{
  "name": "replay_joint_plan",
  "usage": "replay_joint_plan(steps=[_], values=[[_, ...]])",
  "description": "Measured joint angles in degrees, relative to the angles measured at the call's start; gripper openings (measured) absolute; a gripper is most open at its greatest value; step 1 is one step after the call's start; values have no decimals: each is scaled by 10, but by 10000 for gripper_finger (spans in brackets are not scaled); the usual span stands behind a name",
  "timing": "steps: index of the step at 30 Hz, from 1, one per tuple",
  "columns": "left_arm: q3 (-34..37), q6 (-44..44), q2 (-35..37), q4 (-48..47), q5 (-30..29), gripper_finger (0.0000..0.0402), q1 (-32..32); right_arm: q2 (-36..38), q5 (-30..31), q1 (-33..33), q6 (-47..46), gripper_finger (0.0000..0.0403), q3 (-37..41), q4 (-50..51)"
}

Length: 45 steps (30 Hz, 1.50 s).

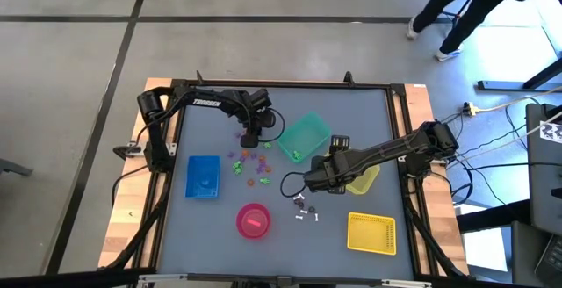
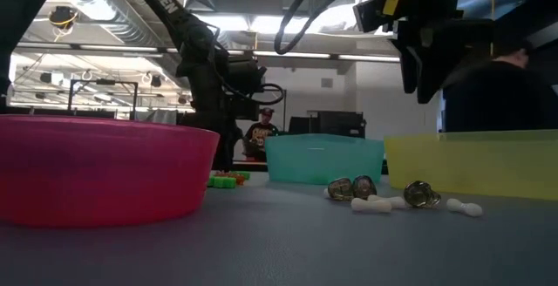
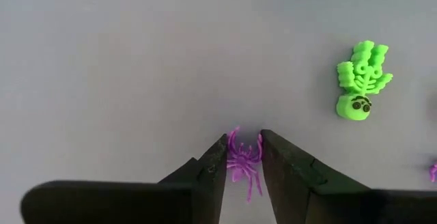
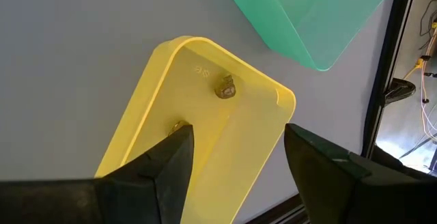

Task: Sort Halloween decoration
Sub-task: Put the violet spider toy into the blue bin

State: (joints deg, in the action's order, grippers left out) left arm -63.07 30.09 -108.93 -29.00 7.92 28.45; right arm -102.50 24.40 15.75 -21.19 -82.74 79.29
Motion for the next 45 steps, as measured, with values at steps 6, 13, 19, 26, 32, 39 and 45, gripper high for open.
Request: replay_joint_plan(steps=[6,13,19,26,32,39,45], values=[[1,-1,8,0,-1,80,0,0,0,0,0,227,0,0],[0,-1,9,-2,-1,68,0,0,0,0,0,227,0,0],[0,0,9,-3,-2,29,0,0,0,0,0,227,0,0],[0,0,10,-5,-1,3,0,0,0,0,0,227,0,0],[0,0,10,-5,-2,1,0,0,0,0,0,227,0,0],[0,0,12,-6,-2,0,0,0,0,0,0,227,0,0],[3,-1,41,-34,-12,0,1,0,0,0,0,227,0,0]])
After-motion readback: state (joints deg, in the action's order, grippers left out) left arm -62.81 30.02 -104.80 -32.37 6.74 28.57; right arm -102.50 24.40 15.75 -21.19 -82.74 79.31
